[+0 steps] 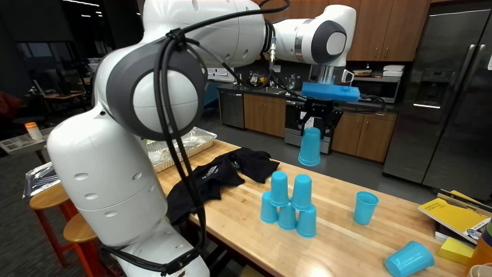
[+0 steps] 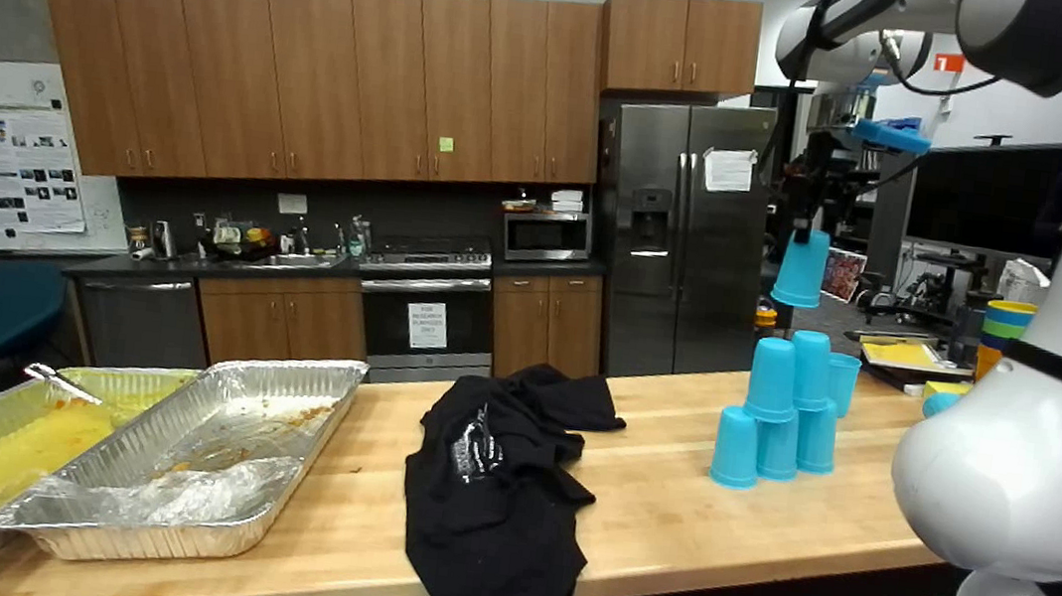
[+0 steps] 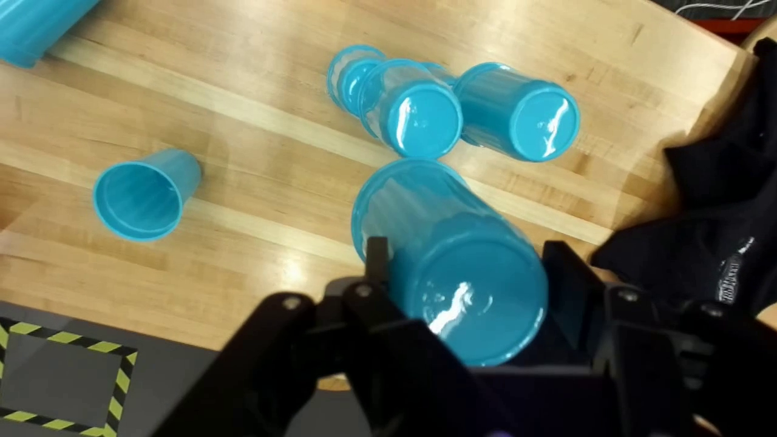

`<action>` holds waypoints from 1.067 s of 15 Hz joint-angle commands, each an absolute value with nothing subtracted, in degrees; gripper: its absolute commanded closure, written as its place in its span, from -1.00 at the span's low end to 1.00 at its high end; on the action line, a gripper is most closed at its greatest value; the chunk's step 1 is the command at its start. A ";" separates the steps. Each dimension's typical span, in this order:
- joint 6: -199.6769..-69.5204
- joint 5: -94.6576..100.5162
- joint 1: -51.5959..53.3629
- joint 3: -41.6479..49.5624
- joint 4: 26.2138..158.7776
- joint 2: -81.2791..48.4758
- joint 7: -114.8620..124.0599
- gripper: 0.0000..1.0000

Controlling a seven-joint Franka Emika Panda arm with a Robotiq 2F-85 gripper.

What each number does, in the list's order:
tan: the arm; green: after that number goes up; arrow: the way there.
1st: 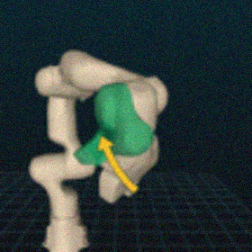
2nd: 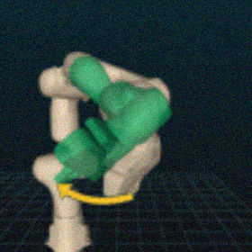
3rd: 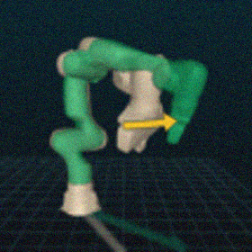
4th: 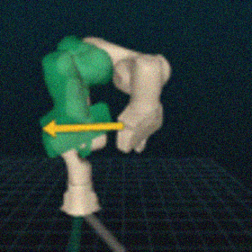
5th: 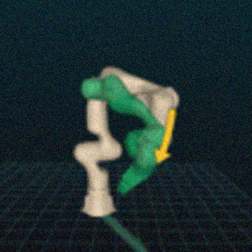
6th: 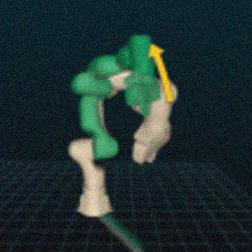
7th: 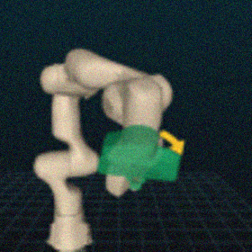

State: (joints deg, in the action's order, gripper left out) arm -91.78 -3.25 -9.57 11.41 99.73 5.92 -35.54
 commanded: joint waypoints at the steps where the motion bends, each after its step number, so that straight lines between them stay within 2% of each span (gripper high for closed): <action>1: -91.18 -1.12 -9.16 11.22 100.71 7.40 -35.41 0.24; 16: -88.28 2.91 -7.12 10.60 106.95 14.93 -38.18 0.24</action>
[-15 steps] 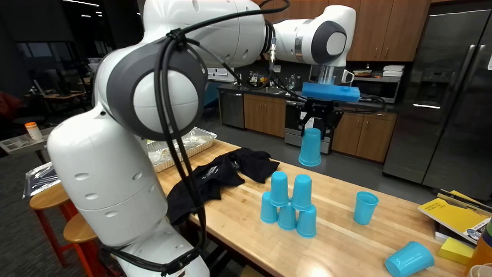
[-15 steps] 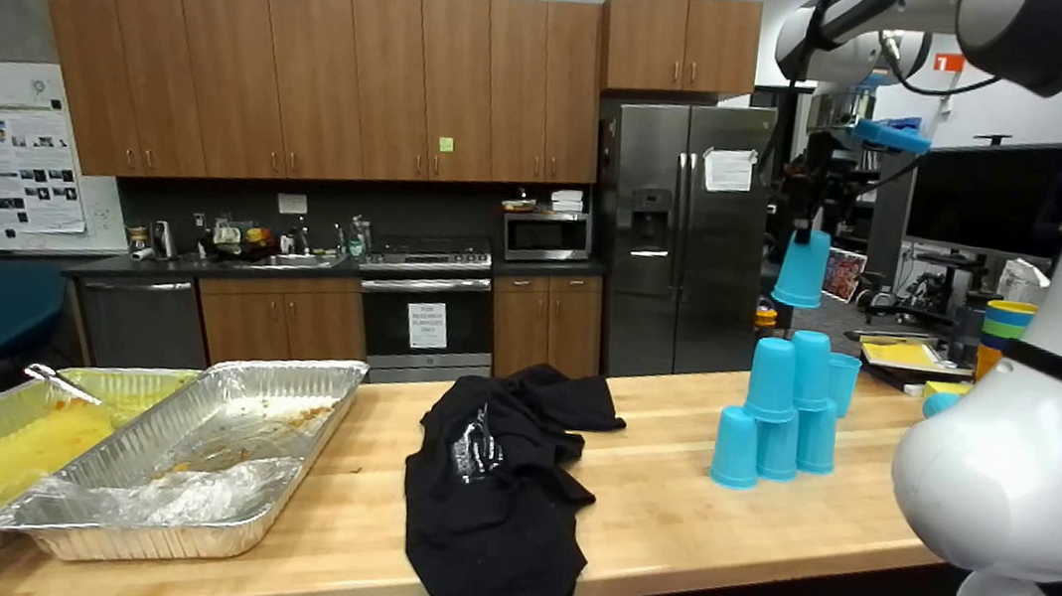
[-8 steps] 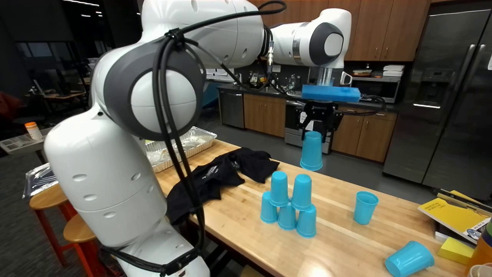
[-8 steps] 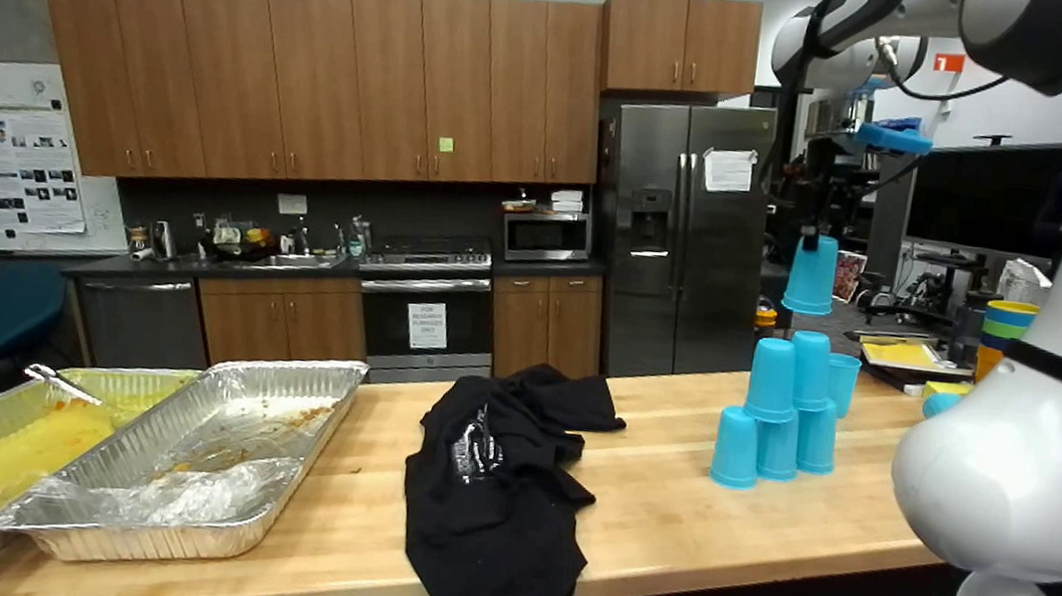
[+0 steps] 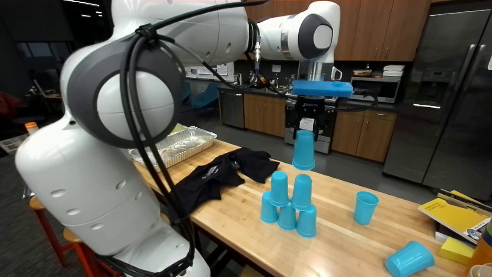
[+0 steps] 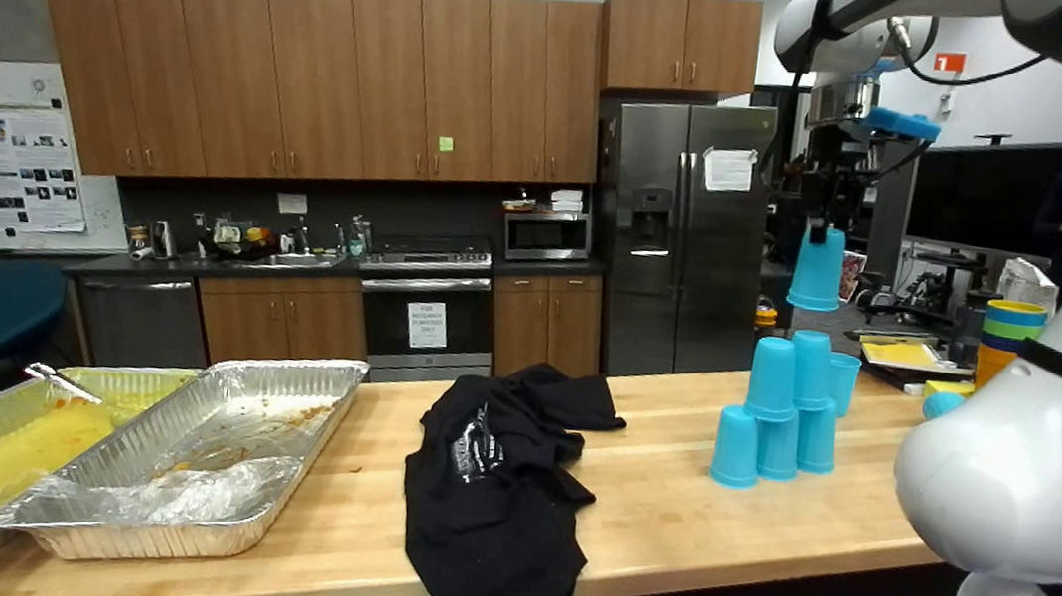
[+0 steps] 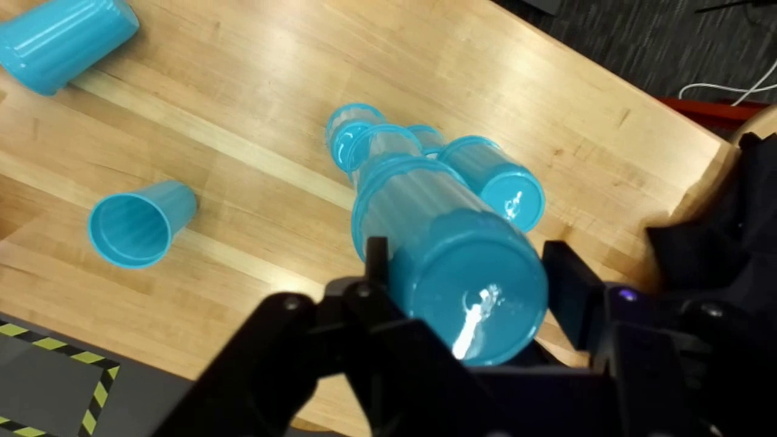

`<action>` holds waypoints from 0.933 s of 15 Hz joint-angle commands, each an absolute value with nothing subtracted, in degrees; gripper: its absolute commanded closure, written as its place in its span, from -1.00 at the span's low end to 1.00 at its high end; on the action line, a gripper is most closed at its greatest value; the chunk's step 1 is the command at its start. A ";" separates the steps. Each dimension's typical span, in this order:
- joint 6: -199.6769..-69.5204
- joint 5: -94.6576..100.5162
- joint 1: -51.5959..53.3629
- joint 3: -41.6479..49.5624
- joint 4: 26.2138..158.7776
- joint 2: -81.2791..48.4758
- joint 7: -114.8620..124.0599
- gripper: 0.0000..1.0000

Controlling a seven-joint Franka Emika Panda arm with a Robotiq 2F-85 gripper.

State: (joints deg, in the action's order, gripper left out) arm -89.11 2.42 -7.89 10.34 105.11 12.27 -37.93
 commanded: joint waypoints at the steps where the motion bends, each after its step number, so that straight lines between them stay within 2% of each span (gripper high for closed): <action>1: -89.15 2.60 -7.02 10.63 107.79 15.46 -37.59 0.24; 14: -95.60 1.74 -6.84 10.56 111.32 10.93 -36.91 0.24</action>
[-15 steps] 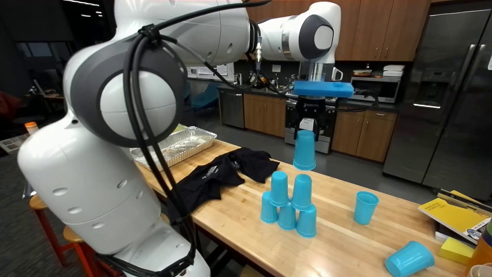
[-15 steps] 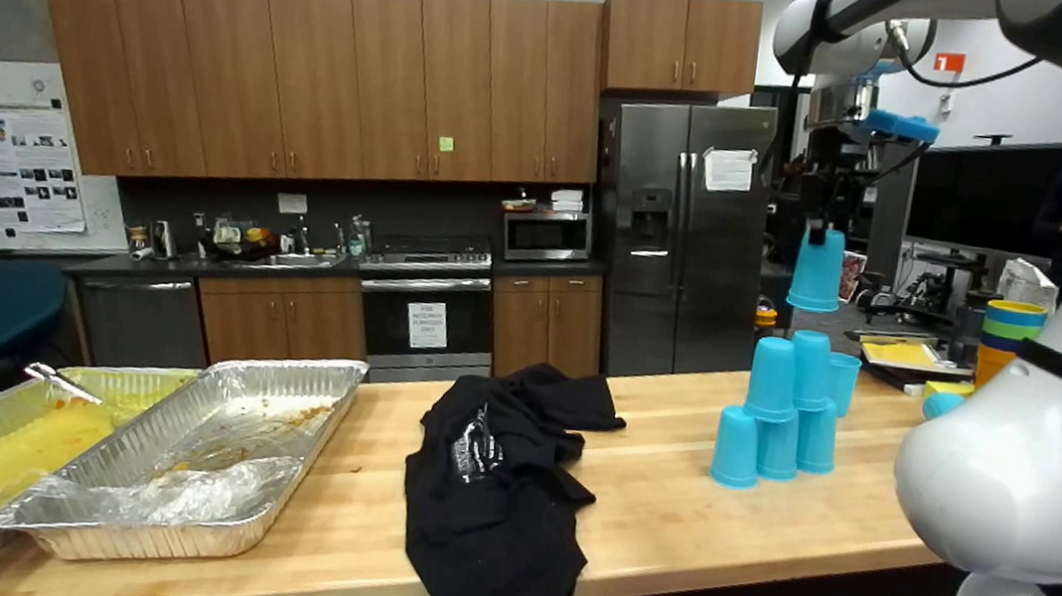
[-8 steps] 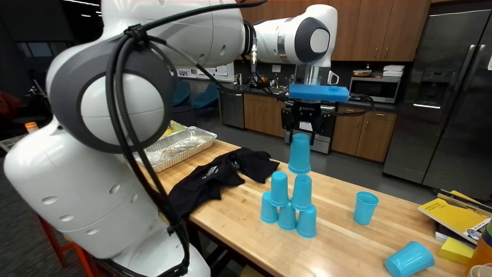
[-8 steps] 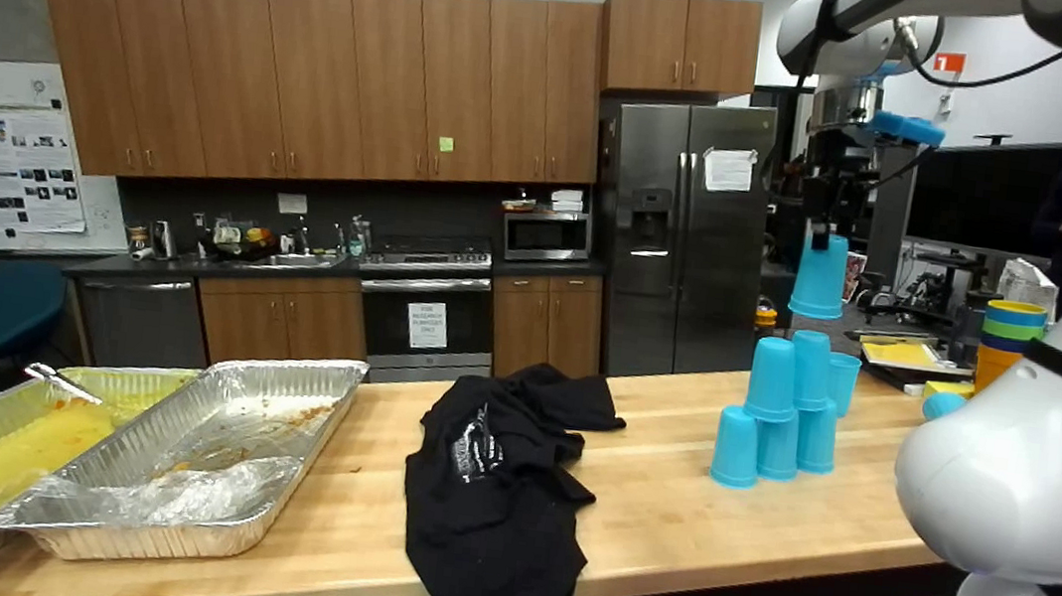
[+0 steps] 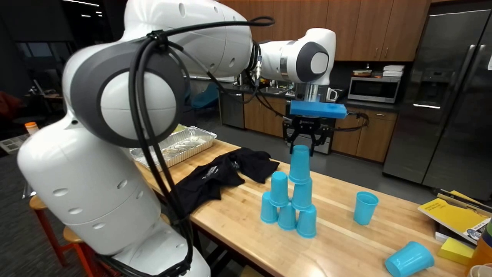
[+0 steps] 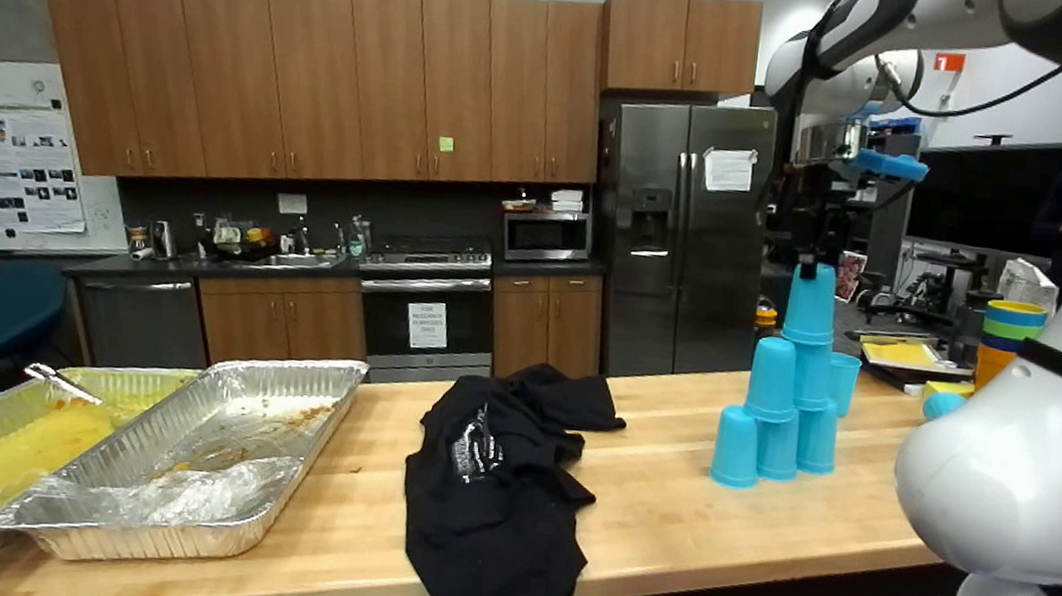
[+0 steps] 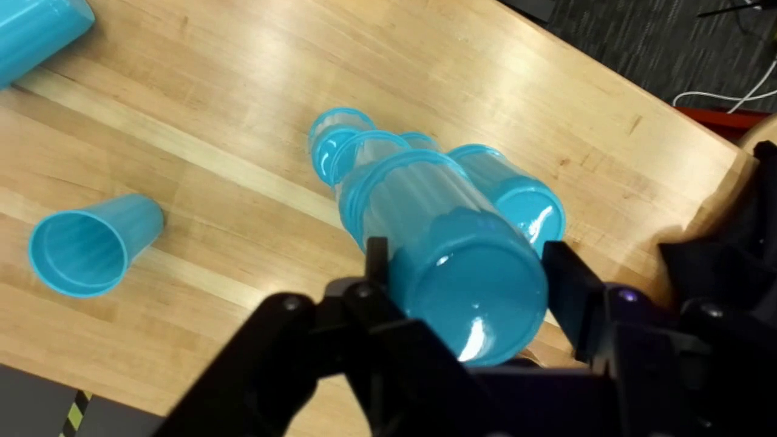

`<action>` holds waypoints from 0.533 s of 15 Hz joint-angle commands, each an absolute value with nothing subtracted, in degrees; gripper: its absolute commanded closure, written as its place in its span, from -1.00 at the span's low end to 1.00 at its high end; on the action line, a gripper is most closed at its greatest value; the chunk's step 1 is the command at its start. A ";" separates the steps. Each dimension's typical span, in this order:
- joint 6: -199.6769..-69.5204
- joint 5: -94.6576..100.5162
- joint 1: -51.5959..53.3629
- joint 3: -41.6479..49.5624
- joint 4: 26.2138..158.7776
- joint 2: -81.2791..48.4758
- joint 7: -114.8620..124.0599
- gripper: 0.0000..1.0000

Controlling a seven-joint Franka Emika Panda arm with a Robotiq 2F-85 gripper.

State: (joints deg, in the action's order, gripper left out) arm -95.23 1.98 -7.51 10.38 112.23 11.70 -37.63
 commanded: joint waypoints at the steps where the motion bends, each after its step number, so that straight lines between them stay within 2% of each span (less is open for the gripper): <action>1: -95.21 1.78 -6.77 10.39 111.32 11.71 -36.51 0.24; 8: -93.90 1.48 -5.88 10.03 109.82 11.65 -36.63 0.24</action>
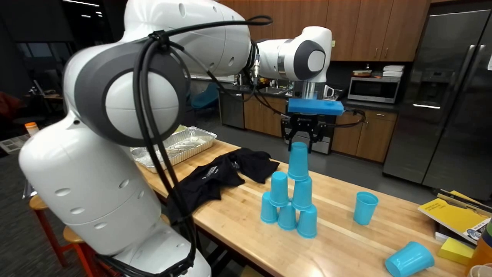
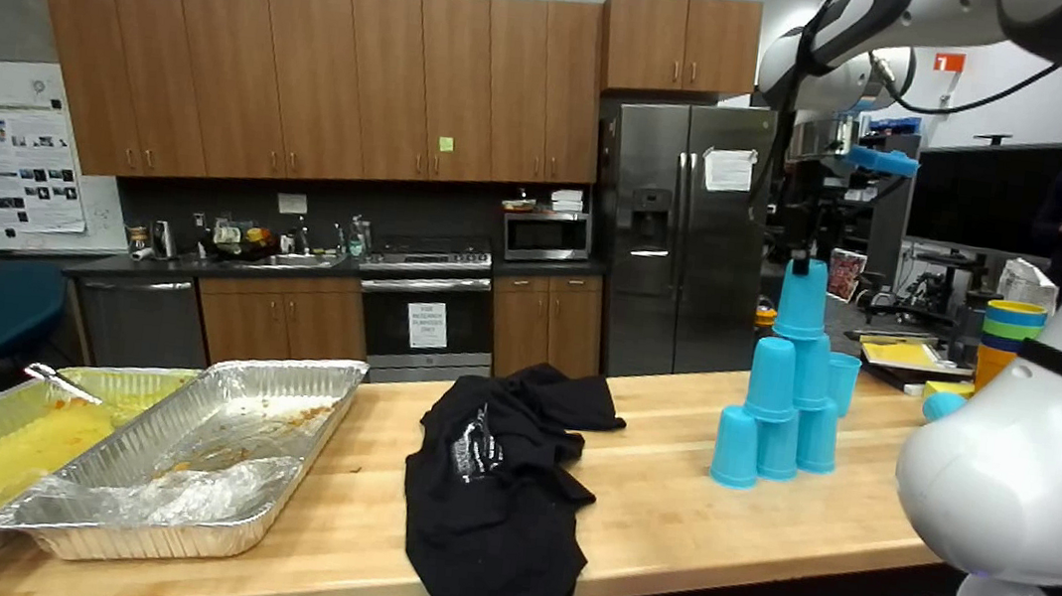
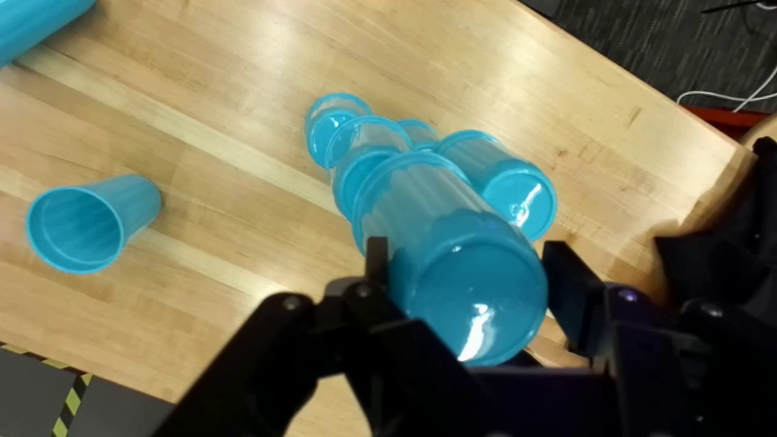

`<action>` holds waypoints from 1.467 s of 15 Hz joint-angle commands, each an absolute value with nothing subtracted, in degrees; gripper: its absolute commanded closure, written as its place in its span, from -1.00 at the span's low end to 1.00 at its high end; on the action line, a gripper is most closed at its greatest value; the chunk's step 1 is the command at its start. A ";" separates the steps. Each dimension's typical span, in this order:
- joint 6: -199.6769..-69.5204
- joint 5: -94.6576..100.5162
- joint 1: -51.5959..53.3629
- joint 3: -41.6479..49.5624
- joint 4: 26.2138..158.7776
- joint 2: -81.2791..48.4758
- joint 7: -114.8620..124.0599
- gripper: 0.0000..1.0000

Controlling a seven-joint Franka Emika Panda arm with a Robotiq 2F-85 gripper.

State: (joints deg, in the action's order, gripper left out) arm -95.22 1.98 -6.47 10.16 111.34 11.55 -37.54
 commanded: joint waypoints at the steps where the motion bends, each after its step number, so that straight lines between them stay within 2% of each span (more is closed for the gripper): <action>1: -93.89 1.54 -5.84 10.07 109.62 11.69 -36.82 0.24; 15: -96.88 -0.08 -5.75 10.05 109.44 11.48 -33.54 0.24; 22: -94.43 0.61 -5.51 9.88 109.41 12.80 -34.37 0.24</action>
